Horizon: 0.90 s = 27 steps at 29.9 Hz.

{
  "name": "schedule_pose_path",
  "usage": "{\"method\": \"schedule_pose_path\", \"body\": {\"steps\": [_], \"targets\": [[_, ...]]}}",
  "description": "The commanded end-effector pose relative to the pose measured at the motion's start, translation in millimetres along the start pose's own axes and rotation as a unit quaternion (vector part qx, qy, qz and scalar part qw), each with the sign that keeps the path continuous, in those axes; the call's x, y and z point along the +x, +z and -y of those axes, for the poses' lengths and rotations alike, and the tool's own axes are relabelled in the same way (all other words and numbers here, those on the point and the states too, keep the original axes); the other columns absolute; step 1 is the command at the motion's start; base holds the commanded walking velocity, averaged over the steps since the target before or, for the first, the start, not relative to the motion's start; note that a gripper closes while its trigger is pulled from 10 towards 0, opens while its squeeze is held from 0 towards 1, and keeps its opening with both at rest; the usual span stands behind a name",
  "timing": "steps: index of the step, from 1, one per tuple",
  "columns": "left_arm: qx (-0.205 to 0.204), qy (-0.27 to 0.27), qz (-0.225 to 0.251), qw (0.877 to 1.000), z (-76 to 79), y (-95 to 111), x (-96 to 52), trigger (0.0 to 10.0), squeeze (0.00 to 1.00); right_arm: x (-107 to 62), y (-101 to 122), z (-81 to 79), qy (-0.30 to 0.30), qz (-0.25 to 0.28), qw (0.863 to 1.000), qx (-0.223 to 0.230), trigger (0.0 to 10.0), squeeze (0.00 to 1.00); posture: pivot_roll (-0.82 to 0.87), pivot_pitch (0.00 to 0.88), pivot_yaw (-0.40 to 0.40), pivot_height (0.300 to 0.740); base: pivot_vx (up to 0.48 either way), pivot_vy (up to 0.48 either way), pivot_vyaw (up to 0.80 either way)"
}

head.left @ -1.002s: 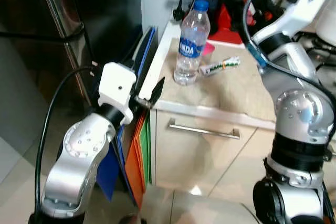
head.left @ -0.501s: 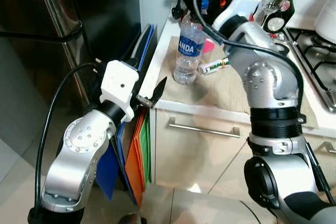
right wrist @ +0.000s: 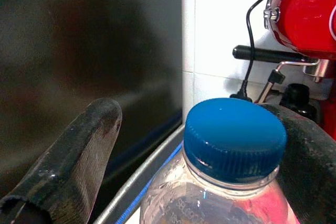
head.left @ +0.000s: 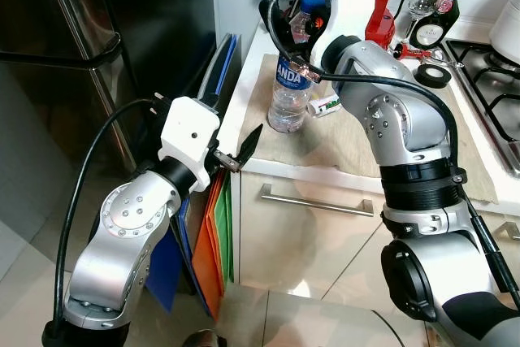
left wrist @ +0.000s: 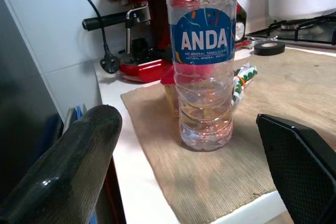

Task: Restocking fridge

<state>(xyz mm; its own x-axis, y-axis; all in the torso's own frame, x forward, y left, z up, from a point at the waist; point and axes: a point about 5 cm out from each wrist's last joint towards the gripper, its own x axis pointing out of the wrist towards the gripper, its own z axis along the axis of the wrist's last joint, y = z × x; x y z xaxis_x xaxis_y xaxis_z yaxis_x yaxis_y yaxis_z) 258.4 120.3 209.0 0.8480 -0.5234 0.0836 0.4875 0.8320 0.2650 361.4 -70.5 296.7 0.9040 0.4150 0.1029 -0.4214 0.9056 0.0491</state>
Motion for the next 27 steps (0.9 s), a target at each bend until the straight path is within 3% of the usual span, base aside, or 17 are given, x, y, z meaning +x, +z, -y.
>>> {"method": "schedule_pose_path", "body": {"steps": [1, 5, 6, 7, 8, 27], "targets": [[-0.003, -0.011, -0.002, 1.000, 2.8, 0, 0.3, 10.0, 0.00, -1.8, -7, 2.1, -0.004, -0.021, 1.000, -0.004, 10.0, 0.00, 0.06, 0.014, -0.005, 0.740, 0.000, 0.000, 0.00], [0.003, -0.017, -0.003, 1.000, 3.7, 0, 0.4, 10.0, 0.00, -5.3, -14, 3.7, -0.010, -0.044, 0.999, 0.000, 10.0, 0.00, 0.06, 0.007, -0.004, 0.740, 0.000, 0.000, 0.00], [0.004, -0.018, -0.003, 1.000, 3.9, 0, 0.2, 10.0, 0.00, -6.0, -15, 4.0, -0.011, -0.047, 0.999, 0.006, 7.6, 0.00, 0.06, 0.003, -0.005, 0.740, 0.000, 0.000, 0.00], [0.003, -0.018, -0.003, 1.000, 4.1, -1, 0.0, 10.0, 0.00, -6.8, -16, 4.5, -0.011, -0.051, 0.999, 0.010, 1.8, 0.00, 0.06, 0.001, -0.004, 0.740, 0.000, 0.000, 0.00], [0.004, -0.019, -0.004, 1.000, 4.3, -1, -0.1, 10.0, 0.00, -7.7, -18, 5.2, -0.010, -0.056, 0.998, 0.013, 0.0, 0.00, 0.06, 0.001, -0.004, 0.740, 0.000, 0.000, 0.00], [0.004, -0.027, -0.007, 1.000, 7.4, -2, -0.3, 10.0, 0.00, -12.0, -19, -3.8, 0.017, -0.052, 0.998, 0.021, 0.0, 0.00, 0.06, 0.005, -0.002, 0.740, 0.000, 0.000, 0.00]]}}
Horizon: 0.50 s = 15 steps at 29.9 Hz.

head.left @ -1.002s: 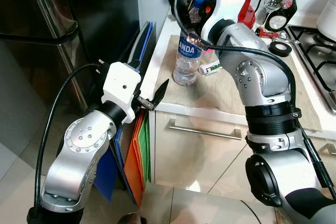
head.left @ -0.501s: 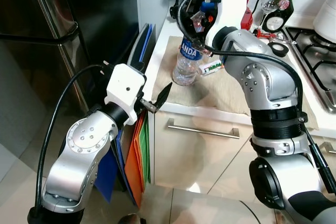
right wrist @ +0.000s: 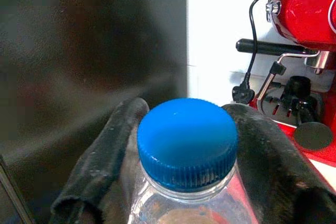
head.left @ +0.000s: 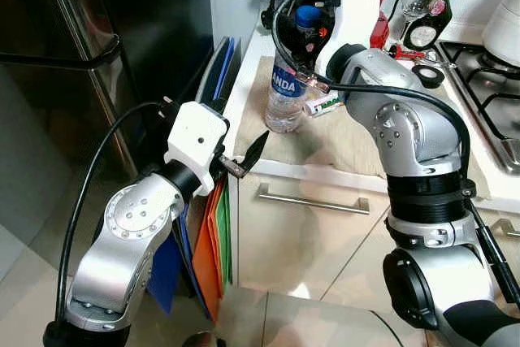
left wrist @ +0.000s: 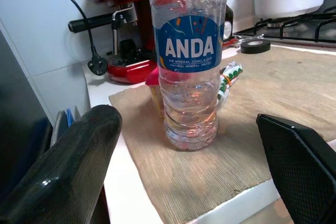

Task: Restocking fridge

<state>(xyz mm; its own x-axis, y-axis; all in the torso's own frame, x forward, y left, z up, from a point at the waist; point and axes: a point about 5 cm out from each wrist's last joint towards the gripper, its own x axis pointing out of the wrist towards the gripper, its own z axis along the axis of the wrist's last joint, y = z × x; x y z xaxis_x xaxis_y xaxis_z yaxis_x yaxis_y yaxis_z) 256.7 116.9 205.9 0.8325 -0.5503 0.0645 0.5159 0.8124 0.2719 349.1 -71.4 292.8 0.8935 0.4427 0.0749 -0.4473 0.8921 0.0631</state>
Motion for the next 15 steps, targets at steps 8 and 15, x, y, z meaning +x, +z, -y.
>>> {"method": "schedule_pose_path", "body": {"steps": [8, 15], "targets": [[0.008, 0.003, -0.002, 1.000, -0.2, -1, 1.2, 10.0, 0.00, -0.3, -8, -3.9, 0.017, 0.005, 1.000, 0.019, 0.0, 0.00, 0.06, 0.005, 0.001, 0.740, 0.000, 0.000, 0.00], [0.012, 0.008, 0.003, 1.000, -0.5, -1, 4.1, 10.0, 0.00, -6.0, 0, -0.2, 0.015, 0.033, 0.999, 0.037, 0.0, 0.00, 0.05, 0.000, 0.001, 0.740, 0.000, 0.000, 0.00]]}}
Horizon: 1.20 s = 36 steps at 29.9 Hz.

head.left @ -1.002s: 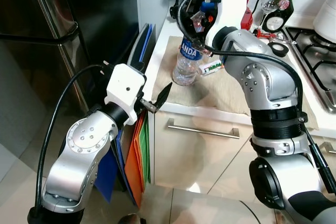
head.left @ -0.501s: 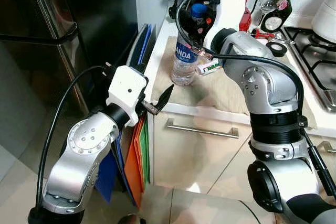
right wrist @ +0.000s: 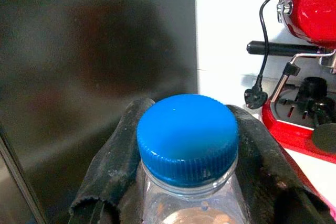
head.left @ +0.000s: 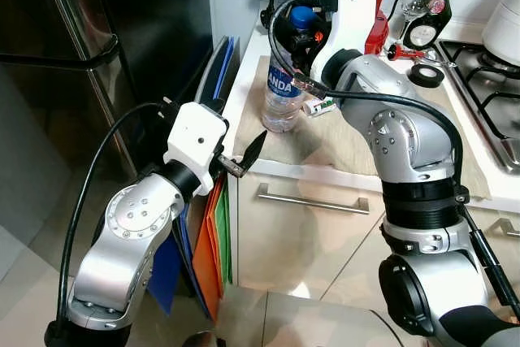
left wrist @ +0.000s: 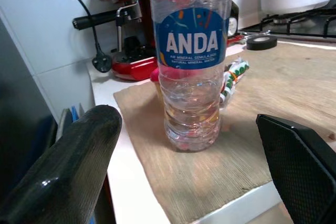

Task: Restocking fridge

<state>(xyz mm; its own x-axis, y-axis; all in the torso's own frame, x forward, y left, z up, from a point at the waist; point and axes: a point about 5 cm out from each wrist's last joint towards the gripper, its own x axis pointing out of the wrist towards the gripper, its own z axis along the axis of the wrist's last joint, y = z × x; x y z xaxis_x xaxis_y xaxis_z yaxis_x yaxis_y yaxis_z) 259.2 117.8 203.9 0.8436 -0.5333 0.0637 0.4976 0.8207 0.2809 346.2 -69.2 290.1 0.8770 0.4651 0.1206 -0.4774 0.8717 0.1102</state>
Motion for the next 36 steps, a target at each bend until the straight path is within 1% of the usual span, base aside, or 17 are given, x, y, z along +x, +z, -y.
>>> {"method": "schedule_pose_path", "body": {"steps": [1, 5, 6, 7, 8, 9, 10, 12, 14, 15, 16, 17, 19, 22, 26, 32, 36], "targets": [[0.006, -0.001, 0.006, 1.000, 1.1, 2, 2.8, 10.0, 0.00, -5.2, 5, 3.5, -0.002, 0.015, 1.000, 0.015, 0.0, 0.00, 0.05, 0.000, 0.001, 0.740, 0.000, 0.000, 0.00], [0.005, 0.003, 0.011, 1.000, 0.6, 4, 3.2, 10.0, 0.00, -23.3, 35, 8.4, 0.009, 0.096, 0.994, 0.043, 0.0, 0.00, 0.05, 0.000, -0.005, 0.740, 0.000, 0.000, 0.00], [0.003, 0.005, 0.011, 1.000, 0.4, 4, 3.1, 10.0, 0.00, -29.6, 43, 10.9, 0.009, 0.112, 0.993, 0.040, 6.2, 0.00, 0.05, 0.000, -0.004, 0.740, 0.000, 0.000, 0.00], [0.002, 0.007, 0.012, 1.000, 0.4, 4, 3.0, 10.0, 0.00, -35.7, 50, 13.3, 0.012, 0.128, 0.991, 0.037, 10.0, 0.00, 0.04, 0.000, -0.004, 0.740, 0.000, 0.000, 0.00], [0.002, 0.007, 0.012, 1.000, 0.4, 4, 3.0, 10.0, 0.00, -35.7, 50, 13.3, 0.012, 0.128, 0.991, 0.037, 10.0, 0.00, 0.04, 0.000, -0.004, 0.740, 0.000, 0.000, 0.00], [0.001, 0.008, 0.013, 1.000, 0.6, 4, 3.1, 10.0, 0.00, -42.3, 55, 16.7, 0.008, 0.143, 0.989, 0.023, 10.0, 0.00, 0.04, 0.000, -0.004, 0.740, 0.000, 0.000, 0.00], [0.002, 0.006, 0.013, 1.000, 3.2, 3, 4.2, 10.0, 0.00, -58.8, 66, 27.5, -0.020, 0.176, 0.984, -0.008, 10.0, 0.00, 0.03, 0.002, 0.001, 0.740, 0.000, 0.000, -0.80], [0.002, 0.004, 0.013, 1.000, 4.5, 3, 4.6, 10.0, 0.00, -64.9, 69, 31.7, -0.033, 0.187, 0.982, -0.017, 10.0, 0.00, 0.03, 0.001, 0.001, 0.740, 0.000, 0.000, -0.80], [0.002, 0.003, 0.014, 1.000, 5.6, 3, 5.1, 10.0, 0.00, -69.9, 71, 35.9, -0.049, 0.192, 0.980, -0.021, 10.0, 0.00, 0.03, 0.001, 0.001, 0.740, 0.000, 0.000, -0.80], [0.005, -0.001, 0.021, 1.000, 8.7, 6, 8.8, 10.0, 0.00, -84.8, 65, 47.7, -0.085, 0.195, 0.977, -0.028, 10.0, 0.00, 0.01, 0.000, 0.005, 0.740, 0.000, 0.000, -0.80], [0.005, -0.001, 0.021, 1.000, 8.7, 6, 8.8, 10.0, 0.00, -84.8, 65, 47.7, -0.085, 0.195, 0.977, -0.028, 10.0, 0.00, 0.01, 0.000, 0.005, 0.740, 0.000, 0.000, -0.80], [0.007, 0.000, 0.027, 1.000, 10.6, 8, 12.3, 10.0, 0.00, -95.6, 60, 54.9, -0.107, 0.191, 0.975, -0.026, 10.0, 0.00, 0.01, 0.000, 0.004, 0.740, 0.000, 0.000, -0.80], [0.009, 0.002, 0.030, 0.999, 10.9, 9, 14.1, 10.0, 0.00, -100.0, 58, 56.6, -0.110, 0.190, 0.975, -0.022, 10.0, 0.00, 0.01, 0.000, 0.004, 0.740, 0.000, 0.000, -0.80], [0.011, 0.005, 0.036, 0.999, 11.7, 11, 19.0, 10.0, 0.00, -117.7, 54, 58.5, -0.105, 0.192, 0.976, 0.004, 10.0, 0.00, -0.01, 0.000, 0.024, 0.740, 0.000, 0.000, -0.80], [0.008, -0.012, 0.041, 0.999, 16.1, 11, 23.2, 10.0, 0.00, -134.5, 54, 63.2, -0.124, 0.197, 0.972, 0.000, 10.0, 0.00, -0.03, 0.000, 0.037, 0.740, 0.000, 0.000, 0.00], [0.001, 0.012, 0.041, 0.999, 9.6, 8, 30.2, 10.0, 0.00, -150.6, 53, 72.0, -0.180, 0.196, 0.964, -0.012, 10.0, 0.00, -0.05, 0.000, 0.041, 0.740, 0.000, 0.000, -0.40], [-0.004, 0.015, 0.046, 0.999, 6.6, 9, 31.6, 10.0, 0.00, -153.6, 55, 68.4, -0.175, 0.208, 0.962, 0.000, 10.0, 0.00, -0.05, 0.000, 0.038, 0.740, 0.000, 0.000, -0.80]]}}
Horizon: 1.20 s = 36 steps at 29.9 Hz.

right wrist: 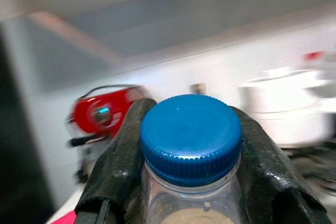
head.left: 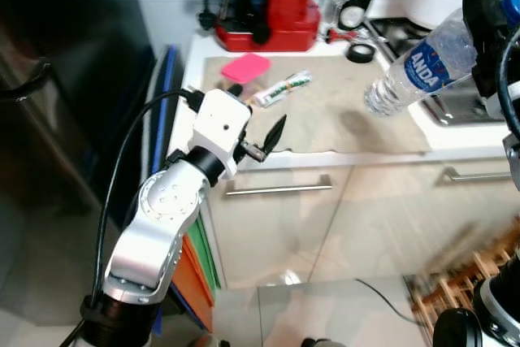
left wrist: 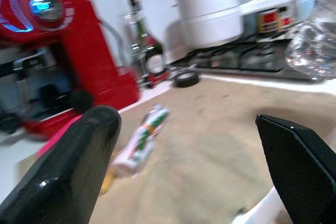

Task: Restocking fridge

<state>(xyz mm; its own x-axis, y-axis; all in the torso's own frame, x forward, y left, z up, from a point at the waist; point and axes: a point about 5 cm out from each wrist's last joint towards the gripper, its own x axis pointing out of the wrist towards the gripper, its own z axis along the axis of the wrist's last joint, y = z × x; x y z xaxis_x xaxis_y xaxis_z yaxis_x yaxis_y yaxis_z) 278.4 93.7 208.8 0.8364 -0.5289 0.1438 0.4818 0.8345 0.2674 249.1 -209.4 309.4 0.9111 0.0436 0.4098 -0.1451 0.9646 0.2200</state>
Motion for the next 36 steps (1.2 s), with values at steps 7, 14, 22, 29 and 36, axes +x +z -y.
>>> {"method": "schedule_pose_path", "body": {"steps": [7, 14, 22, 29, 36], "targets": [[0.006, 0.011, 0.019, 1.000, -3.2, 5, 2.7, 10.0, 0.00, -1.3, 17, -10.0, 0.026, 0.035, 0.999, 0.011, 10.0, 0.00, -0.04, 0.000, 0.020, 0.740, 0.000, 0.000, -0.80], [-0.004, 0.013, 0.002, 1.000, -0.2, -3, 0.5, 10.0, 0.00, -3.2, -8, -6.7, -0.006, -0.052, 0.995, -0.089, 10.0, 0.00, -0.03, 0.000, 0.009, 0.740, 0.000, 0.000, -0.11], [-0.049, 0.043, -0.026, 0.998, -2.0, -17, -10.4, 10.0, 0.00, -20.6, -42, -9.6, -0.036, -0.127, 0.985, -0.112, 10.0, 0.00, -0.03, 0.000, -0.014, 0.740, 0.000, 0.000, -0.70], [-0.085, 0.051, -0.070, 0.993, 0.2, -34, -23.5, 10.0, 0.00, -39.5, -72, -3.2, -0.076, -0.169, 0.971, -0.150, 10.0, 0.00, -0.02, 0.000, -0.028, 0.740, 0.000, 0.000, -0.80], [-0.046, 0.059, -0.079, 0.994, -4.5, -38, -29.6, 10.0, 0.00, -54.0, -95, 0.4, -0.108, -0.201, 0.965, -0.131, 10.0, 0.00, -0.01, 0.000, -0.030, 0.740, 0.000, 0.000, -0.80]]}}
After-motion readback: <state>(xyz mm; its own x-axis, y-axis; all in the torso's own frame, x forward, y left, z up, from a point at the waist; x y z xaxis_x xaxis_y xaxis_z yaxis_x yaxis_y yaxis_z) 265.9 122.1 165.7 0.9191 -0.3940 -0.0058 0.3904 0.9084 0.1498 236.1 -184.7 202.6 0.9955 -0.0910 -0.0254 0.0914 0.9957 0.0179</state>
